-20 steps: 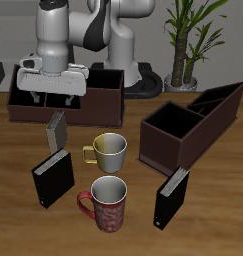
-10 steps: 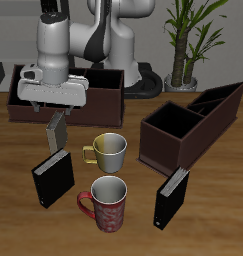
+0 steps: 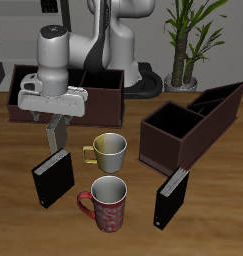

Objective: Place the yellow book into the left desk caddy's back compartment

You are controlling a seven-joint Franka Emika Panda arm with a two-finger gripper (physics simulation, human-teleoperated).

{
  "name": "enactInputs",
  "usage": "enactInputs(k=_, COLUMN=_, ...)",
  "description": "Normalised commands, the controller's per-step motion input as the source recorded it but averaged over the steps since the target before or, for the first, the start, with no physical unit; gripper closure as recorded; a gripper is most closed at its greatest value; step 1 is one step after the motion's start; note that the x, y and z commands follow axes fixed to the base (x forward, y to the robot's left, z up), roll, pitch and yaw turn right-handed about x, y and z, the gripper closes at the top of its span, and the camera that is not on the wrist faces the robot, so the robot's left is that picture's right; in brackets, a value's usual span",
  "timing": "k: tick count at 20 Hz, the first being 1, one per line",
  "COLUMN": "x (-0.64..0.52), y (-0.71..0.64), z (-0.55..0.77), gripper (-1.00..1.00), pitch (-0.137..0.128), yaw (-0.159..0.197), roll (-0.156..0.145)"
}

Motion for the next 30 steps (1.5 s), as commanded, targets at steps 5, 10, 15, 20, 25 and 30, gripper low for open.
enactInputs(k=5, x=0.05, y=-0.06, z=-0.35, gripper=1.0, pitch=0.028, yaw=-0.033, roll=-0.001)
enactInputs(k=10, x=0.08, y=-0.05, z=-0.24, gripper=1.0, pitch=0.027, yaw=-0.033, roll=-0.009)
enactInputs(k=15, x=0.02, y=0.13, z=-0.01, gripper=1.0, pitch=0.012, yaw=-0.01, roll=0.017)
enactInputs(k=20, x=-0.06, y=0.2, z=0.45, gripper=1.0, pitch=-0.02, yaw=-0.013, roll=0.001)
enactInputs(k=25, x=-0.08, y=0.17, z=0.63, gripper=1.0, pitch=-0.034, yaw=-0.051, roll=-0.04)
enactInputs(k=30, x=-0.1, y=0.21, z=0.69, gripper=1.0, pitch=-0.014, yaw=-0.032, roll=-0.038)
